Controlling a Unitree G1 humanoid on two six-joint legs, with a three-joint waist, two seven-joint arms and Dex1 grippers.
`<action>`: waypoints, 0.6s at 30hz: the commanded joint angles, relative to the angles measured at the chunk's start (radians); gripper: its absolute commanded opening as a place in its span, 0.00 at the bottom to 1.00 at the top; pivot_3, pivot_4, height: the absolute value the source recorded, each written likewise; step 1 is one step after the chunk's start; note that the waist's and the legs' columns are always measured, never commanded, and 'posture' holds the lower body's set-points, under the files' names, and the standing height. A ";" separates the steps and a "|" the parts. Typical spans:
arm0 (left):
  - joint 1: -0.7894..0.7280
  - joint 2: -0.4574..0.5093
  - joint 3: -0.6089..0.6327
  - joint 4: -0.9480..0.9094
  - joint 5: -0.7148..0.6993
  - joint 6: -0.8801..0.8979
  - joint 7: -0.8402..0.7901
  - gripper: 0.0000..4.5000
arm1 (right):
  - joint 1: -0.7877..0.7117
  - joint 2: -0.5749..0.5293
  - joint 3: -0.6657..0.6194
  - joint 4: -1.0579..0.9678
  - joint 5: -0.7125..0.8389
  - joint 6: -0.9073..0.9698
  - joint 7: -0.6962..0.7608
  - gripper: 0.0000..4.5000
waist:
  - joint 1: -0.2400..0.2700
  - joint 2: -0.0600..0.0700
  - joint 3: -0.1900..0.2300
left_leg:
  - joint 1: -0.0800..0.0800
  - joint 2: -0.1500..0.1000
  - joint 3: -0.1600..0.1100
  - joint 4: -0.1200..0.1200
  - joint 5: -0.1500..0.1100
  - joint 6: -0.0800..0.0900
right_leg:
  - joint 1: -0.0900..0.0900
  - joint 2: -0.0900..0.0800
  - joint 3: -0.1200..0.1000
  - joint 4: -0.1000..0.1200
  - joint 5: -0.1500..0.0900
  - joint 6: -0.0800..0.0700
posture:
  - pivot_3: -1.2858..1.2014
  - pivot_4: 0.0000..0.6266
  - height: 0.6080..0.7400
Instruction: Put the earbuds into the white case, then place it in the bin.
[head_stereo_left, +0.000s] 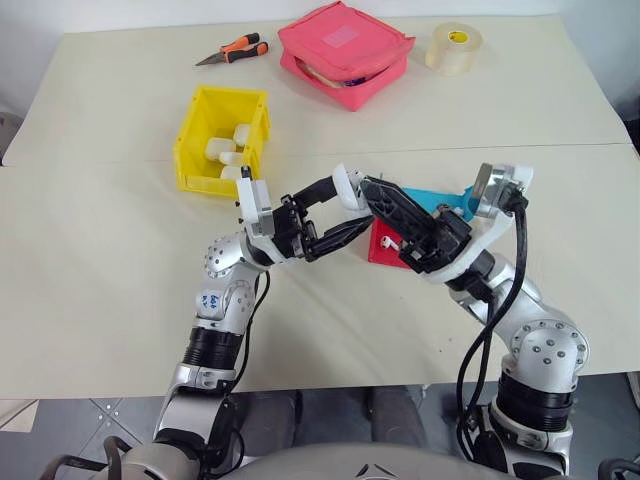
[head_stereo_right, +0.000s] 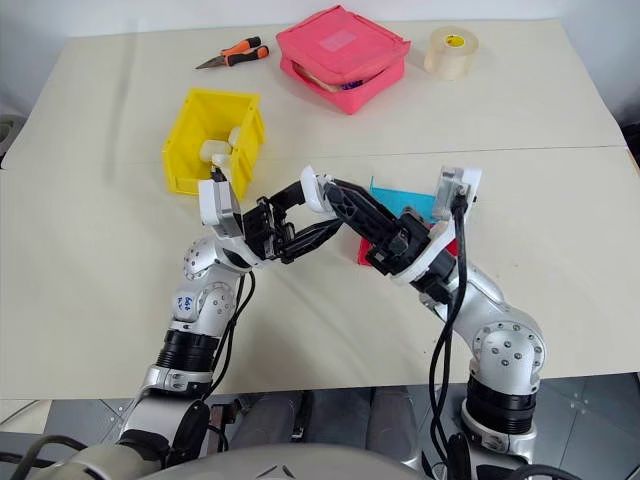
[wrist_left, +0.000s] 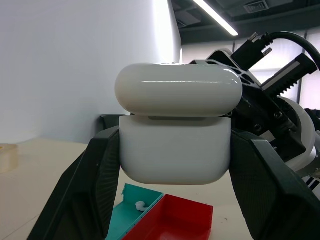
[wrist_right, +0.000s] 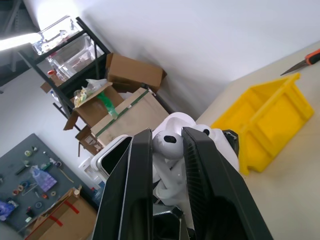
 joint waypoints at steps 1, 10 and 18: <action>-0.026 -0.019 0.015 -0.019 -0.024 0.004 0.018 0.62 | 0.030 -0.034 0.034 -0.035 -0.042 -0.033 0.044 0.14 | 0.001 0.000 0.000 | 0.000 0.000 0.000 0.000 0.000 0.000 | 0.000 0.000 0.000 0.000 0.000 0.000 | 0.52 0.24 1.00; -0.035 -0.022 0.023 -0.018 -0.029 0.028 -0.003 0.62 | 0.035 -0.113 0.111 -0.057 -0.125 -0.108 0.140 0.48 | 0.000 0.000 0.000 | 0.001 0.000 0.001 0.000 0.000 0.000 | 0.000 0.001 0.000 -0.001 0.000 0.000 | 0.52 0.24 1.00; -0.004 0.056 0.038 -0.053 -0.004 0.067 -0.015 0.62 | 0.062 -0.245 -0.007 -0.044 -0.085 -0.127 0.202 0.62 | 0.005 0.000 0.000 | 0.001 0.000 0.000 0.000 0.000 0.001 | 0.004 0.001 -0.001 -0.003 0.000 0.001 | 0.52 0.24 1.00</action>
